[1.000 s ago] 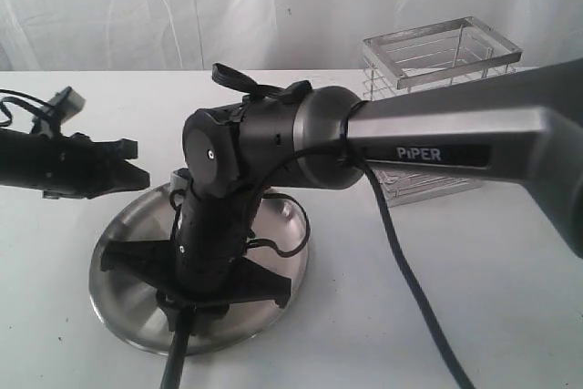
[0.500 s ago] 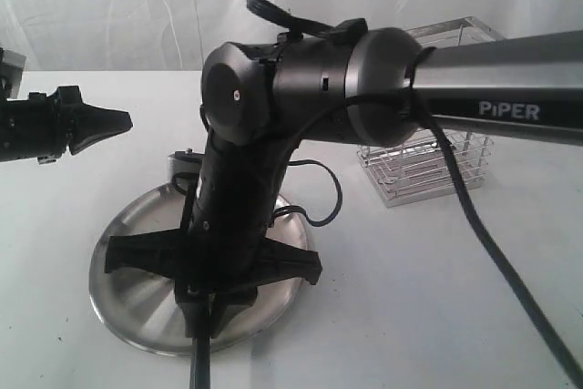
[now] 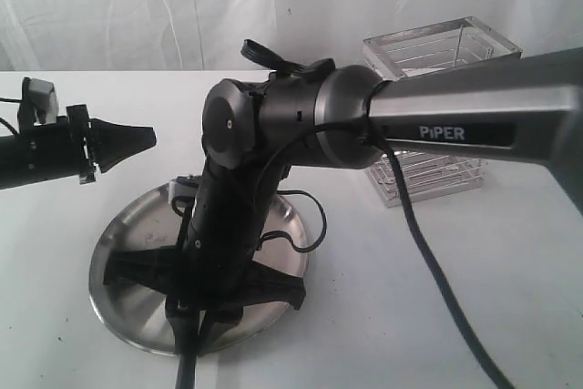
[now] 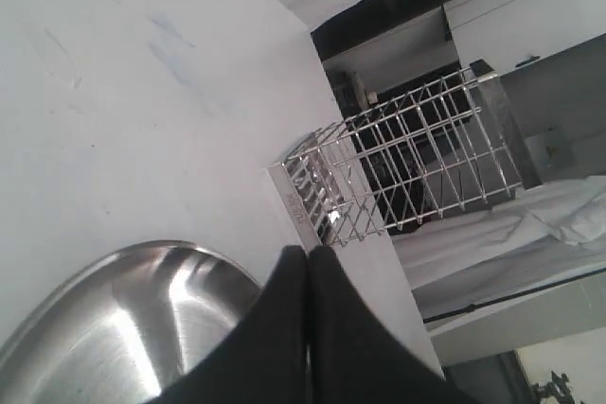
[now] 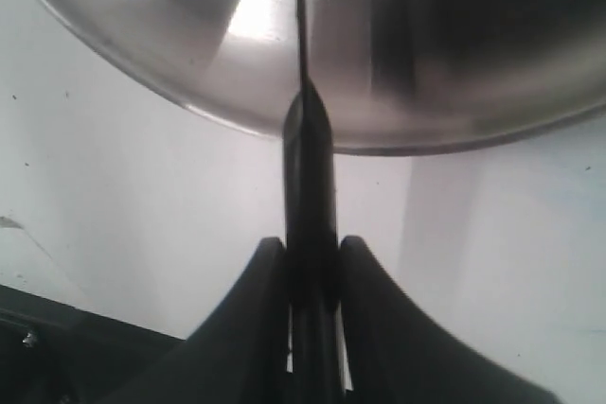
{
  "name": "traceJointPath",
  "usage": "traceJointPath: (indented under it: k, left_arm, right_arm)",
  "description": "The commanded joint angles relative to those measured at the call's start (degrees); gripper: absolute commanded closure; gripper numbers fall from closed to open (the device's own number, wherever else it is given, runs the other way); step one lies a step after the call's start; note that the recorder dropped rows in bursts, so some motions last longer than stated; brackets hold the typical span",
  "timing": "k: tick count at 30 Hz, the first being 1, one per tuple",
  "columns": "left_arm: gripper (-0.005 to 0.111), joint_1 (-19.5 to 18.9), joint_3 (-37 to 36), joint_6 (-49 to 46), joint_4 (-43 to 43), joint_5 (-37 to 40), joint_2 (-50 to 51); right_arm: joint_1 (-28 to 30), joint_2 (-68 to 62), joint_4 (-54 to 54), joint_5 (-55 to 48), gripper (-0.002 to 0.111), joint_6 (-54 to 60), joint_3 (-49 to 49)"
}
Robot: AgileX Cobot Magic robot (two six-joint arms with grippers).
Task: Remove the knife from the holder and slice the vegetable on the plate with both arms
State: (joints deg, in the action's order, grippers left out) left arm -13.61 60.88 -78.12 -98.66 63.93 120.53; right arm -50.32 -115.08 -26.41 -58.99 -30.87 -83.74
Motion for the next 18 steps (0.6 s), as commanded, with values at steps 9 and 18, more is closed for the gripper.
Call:
traceJointPath:
  k: [9, 18]
  left_arm:
    - [0.107, 7.13, 1.36, -1.86, 2.74, 1.57, 1.05]
    - [0.107, 8.22, 1.36, -1.35, 2.74, -1.39, 1.05]
  right_arm:
    - [0.98, -0.09, 0.59, 1.7, 0.108, -0.32, -0.17]
    - [1.86, -0.48, 0.29, 4.2, 0.108, -0.94, -0.17]
